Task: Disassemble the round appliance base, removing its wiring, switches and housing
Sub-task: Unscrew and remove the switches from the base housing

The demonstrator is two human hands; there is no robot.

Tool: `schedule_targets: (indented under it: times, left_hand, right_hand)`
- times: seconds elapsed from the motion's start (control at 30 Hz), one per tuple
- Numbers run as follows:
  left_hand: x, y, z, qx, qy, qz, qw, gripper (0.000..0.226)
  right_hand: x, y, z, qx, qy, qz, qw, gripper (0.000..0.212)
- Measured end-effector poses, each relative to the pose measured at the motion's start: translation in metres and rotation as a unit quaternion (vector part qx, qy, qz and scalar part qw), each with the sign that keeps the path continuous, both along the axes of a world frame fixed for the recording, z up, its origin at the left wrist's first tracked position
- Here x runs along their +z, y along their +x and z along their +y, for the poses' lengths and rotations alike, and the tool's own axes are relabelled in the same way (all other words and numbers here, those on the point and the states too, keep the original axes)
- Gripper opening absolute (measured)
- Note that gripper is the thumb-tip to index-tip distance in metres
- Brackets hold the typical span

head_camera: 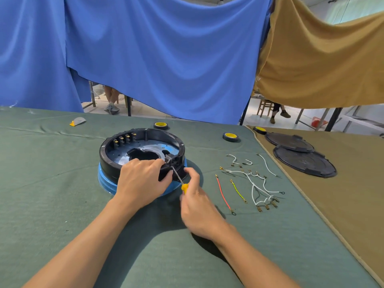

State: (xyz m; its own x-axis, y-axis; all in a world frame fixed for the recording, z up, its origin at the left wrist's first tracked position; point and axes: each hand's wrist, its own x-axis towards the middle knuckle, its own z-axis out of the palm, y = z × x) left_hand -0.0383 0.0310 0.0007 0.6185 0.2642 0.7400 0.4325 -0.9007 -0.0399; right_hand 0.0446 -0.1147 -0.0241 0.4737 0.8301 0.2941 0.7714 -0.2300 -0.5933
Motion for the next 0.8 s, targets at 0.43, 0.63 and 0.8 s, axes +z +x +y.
schedule_targets:
  times: [0.43,0.63,0.8]
  left_hand:
    - [-0.002,0.004,-0.002,0.036,-0.031,-0.009,0.999,0.037]
    - [-0.002,0.007,-0.007,0.042,-0.034,-0.011,0.998,0.038]
    - [-0.001,0.006,-0.007,0.036,-0.038,-0.010,0.999,0.040]
  right_hand:
    - [0.016,0.023,0.015,-0.167,0.072,0.132,0.974,0.030]
    - [0.020,0.029,0.013,-0.155,0.067,0.194,0.966,0.040]
    - [0.018,0.031,0.013,-0.131,0.066,0.208,0.967,0.039]
